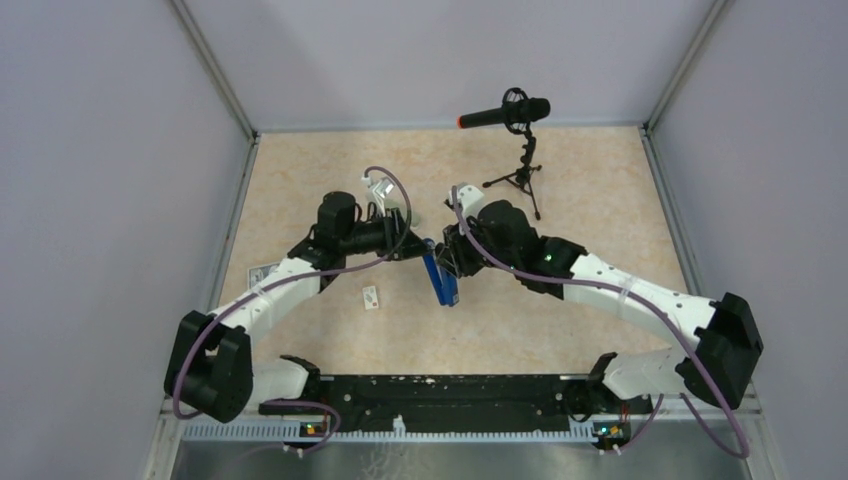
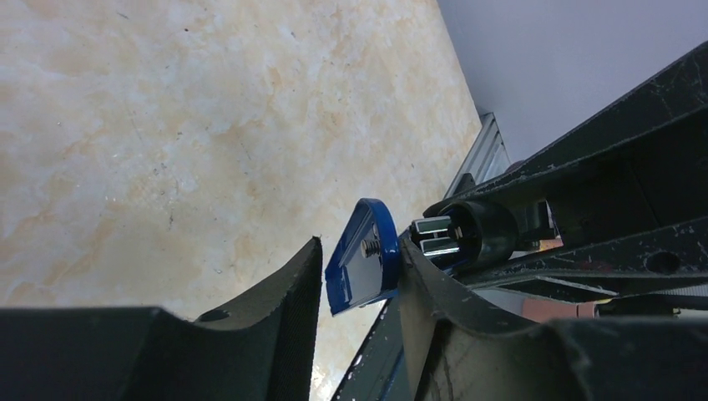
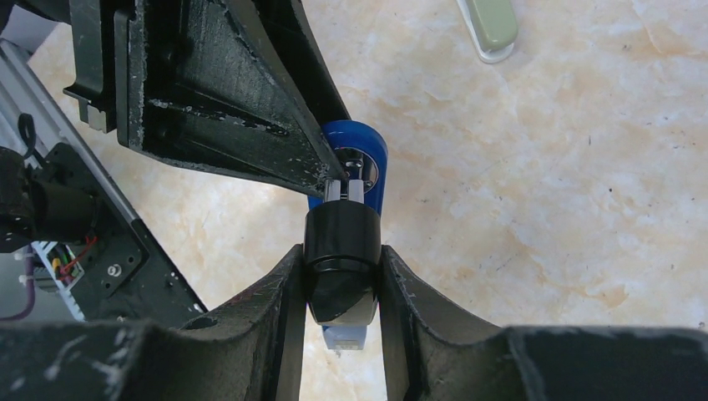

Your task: Load the staples into the stapler

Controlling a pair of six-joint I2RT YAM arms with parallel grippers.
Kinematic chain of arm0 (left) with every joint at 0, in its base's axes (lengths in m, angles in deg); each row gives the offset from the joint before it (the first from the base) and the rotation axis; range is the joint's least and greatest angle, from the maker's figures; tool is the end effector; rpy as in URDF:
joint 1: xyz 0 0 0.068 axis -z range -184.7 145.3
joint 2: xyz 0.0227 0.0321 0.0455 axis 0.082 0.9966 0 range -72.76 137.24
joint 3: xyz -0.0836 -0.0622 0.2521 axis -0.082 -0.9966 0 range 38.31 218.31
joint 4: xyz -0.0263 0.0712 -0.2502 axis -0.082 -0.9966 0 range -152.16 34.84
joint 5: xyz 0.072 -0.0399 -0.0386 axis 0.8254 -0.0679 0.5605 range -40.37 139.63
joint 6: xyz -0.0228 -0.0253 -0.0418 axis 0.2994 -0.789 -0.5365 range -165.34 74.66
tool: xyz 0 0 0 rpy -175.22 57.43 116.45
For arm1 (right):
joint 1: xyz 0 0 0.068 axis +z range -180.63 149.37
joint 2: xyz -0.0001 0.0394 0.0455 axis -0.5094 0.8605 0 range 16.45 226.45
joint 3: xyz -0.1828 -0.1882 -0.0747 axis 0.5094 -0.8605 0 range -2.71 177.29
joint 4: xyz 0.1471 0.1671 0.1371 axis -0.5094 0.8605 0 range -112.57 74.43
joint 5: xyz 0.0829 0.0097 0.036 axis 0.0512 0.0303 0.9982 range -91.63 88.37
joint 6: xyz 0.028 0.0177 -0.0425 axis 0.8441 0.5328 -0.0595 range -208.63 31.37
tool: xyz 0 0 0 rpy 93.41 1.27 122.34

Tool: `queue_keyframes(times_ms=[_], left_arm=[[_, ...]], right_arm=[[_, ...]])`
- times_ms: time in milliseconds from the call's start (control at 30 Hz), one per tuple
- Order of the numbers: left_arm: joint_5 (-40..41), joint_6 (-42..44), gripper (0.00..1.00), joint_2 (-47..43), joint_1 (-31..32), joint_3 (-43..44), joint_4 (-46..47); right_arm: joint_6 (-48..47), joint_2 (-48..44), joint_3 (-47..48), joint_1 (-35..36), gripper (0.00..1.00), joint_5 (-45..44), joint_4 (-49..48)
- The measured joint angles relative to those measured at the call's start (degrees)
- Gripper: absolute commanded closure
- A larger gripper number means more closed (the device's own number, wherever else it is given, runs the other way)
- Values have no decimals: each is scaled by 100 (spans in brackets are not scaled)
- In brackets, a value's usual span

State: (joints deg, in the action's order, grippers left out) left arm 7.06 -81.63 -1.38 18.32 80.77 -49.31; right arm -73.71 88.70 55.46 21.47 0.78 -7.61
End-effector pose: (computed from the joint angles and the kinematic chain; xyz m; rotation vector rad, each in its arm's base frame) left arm 0.2404 -0.1283 0.2584 0.2897 2.1145 -1.3756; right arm 0.1755 0.2279 0.3104 -0.7162 2.0453 0.7421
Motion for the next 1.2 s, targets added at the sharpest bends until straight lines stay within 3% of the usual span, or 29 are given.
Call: queue_keyframes(times_ms=[67, 167, 333, 500, 900, 967, 1033, 1200], left_arm=[[-2, -4, 70, 131, 0, 17, 9], [-33, -57, 100, 286, 0, 20, 17], [-42, -15, 100, 315, 13, 42, 20], [66, 114, 100, 302, 11, 57, -61], [136, 197, 100, 149, 11, 61, -354], [142, 195, 100, 85, 11, 63, -363], [140, 192, 100, 42, 11, 68, -372], [146, 175, 100, -24, 9, 76, -417]], right_arm=[[-35, 129, 2, 0, 99, 4, -57], [-37, 310, 2, 0, 93, 22, -87], [-33, 339, 2, 2, 61, -33, -133], [50, 350, 79, 4, 43, -31, -326], [79, 723, 422, 17, 46, -24, -490], [79, 723, 422, 20, 54, -26, -492], [76, 723, 420, 20, 69, -37, -490], [116, 723, 422, 20, 74, -111, -468]])
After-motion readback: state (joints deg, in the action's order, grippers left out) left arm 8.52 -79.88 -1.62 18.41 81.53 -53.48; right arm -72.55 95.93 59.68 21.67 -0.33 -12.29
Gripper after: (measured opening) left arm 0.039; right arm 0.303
